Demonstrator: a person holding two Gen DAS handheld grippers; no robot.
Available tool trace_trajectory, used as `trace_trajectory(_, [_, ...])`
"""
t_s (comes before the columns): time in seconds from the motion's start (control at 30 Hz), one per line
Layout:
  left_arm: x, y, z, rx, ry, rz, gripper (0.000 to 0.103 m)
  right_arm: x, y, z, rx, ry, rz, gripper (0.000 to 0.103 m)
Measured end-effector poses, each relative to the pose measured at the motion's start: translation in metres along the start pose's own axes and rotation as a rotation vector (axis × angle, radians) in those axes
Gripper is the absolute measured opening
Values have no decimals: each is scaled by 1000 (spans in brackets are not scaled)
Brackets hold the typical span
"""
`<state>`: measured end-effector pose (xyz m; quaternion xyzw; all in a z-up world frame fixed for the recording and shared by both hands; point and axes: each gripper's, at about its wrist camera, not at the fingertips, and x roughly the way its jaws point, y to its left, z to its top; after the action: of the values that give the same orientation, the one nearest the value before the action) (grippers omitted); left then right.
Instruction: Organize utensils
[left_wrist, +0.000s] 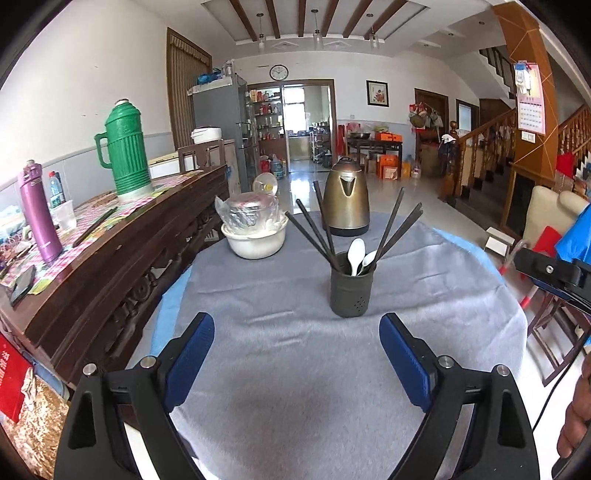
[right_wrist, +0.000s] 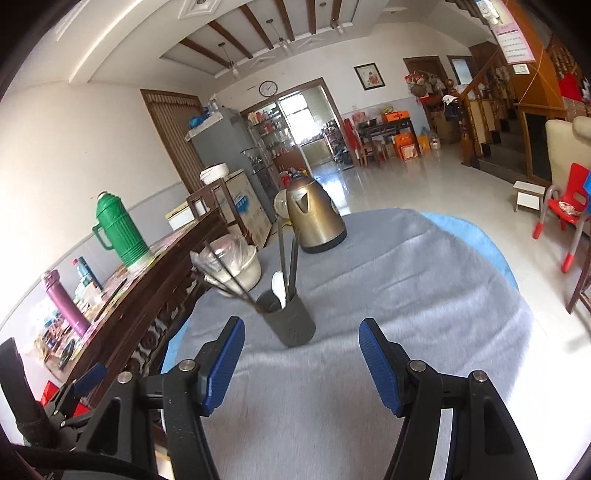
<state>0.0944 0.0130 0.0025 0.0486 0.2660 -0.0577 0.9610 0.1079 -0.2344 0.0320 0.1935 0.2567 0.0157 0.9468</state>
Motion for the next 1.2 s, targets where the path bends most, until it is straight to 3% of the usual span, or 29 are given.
trace_trajectory(0.3, [-24,2,-14,19,-38,25,93,-39,15,-23,-84,-29,11,68])
trace_trajectory(0.5, [-22,3,-19,22,-22,41,93,-55,23,-37,-145,-77,-14,68])
trace_trajectory(1.2, [-44,6,-23,54,-71,103,93,-53,48,-55,-182,-90,11,68])
